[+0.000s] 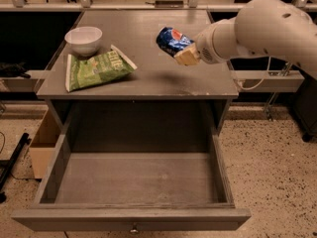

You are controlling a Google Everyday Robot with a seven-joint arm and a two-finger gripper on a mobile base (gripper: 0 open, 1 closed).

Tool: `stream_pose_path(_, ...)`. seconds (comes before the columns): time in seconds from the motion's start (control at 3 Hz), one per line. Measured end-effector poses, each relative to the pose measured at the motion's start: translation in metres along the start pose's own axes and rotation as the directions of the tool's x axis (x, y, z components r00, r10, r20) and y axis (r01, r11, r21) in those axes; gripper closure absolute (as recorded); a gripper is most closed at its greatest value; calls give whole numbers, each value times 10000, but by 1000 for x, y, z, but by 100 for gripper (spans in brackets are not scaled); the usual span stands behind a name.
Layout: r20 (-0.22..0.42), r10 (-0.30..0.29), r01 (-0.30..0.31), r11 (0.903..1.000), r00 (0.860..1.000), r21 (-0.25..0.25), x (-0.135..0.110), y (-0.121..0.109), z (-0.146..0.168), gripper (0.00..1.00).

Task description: Pick pepsi can from top drawer and place on counter

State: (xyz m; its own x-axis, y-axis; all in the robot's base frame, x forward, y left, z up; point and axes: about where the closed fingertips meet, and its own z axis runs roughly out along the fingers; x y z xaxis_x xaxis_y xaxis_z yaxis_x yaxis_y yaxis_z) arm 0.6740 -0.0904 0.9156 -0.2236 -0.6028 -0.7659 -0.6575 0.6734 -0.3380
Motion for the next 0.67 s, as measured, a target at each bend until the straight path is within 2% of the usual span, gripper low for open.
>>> stream_pose_path(0.67,-655,225,-197,9989,9976,435,28,-40,16,100)
